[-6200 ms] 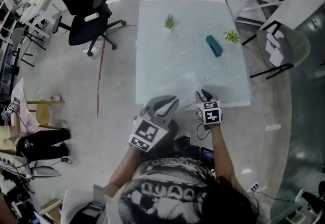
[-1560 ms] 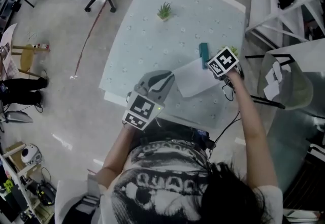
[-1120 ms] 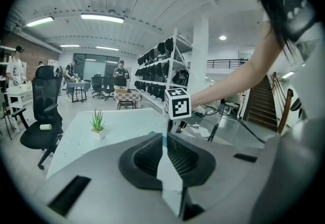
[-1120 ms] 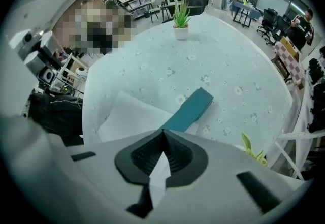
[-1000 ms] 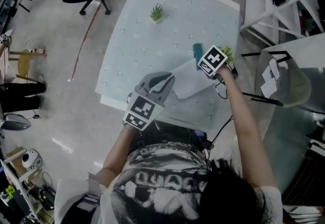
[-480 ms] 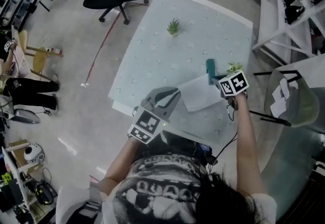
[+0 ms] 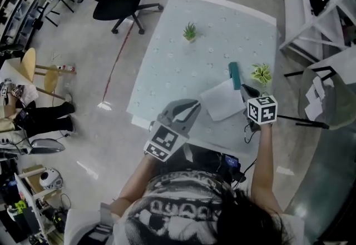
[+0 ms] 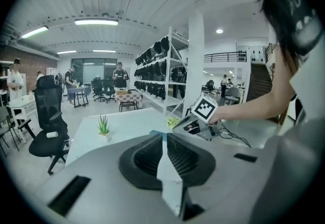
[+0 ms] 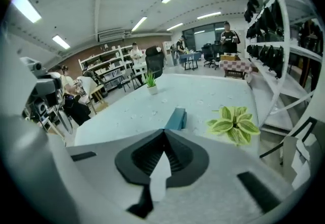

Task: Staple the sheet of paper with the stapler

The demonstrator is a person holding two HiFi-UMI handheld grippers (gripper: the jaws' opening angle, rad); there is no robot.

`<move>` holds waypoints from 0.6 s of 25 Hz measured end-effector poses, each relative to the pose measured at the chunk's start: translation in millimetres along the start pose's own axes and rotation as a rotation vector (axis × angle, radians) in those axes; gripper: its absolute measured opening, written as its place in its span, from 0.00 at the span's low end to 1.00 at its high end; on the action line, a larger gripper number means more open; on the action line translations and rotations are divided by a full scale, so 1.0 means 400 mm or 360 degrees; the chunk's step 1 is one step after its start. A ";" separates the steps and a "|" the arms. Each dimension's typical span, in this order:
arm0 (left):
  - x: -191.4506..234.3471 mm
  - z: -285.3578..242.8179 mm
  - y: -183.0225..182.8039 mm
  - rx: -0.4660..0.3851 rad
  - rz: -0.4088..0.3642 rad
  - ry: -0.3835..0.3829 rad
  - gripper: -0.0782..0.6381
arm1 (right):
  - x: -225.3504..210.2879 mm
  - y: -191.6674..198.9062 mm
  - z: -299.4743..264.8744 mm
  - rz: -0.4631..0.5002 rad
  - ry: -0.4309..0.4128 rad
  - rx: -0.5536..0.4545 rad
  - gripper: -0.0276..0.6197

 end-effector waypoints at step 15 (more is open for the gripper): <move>0.057 0.253 0.104 -0.0064 -0.0056 0.0134 0.14 | 0.475 0.113 0.051 -0.0136 0.0181 -0.0369 0.04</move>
Point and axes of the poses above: the fingertips, and each gripper's own axes: z backward along the fingers, x to its left, y out of its underside, the point moved 5 cm from there along z, backward along the fingers, and after that the axes turned 13 degrees about -y, right-handed, at the moved point
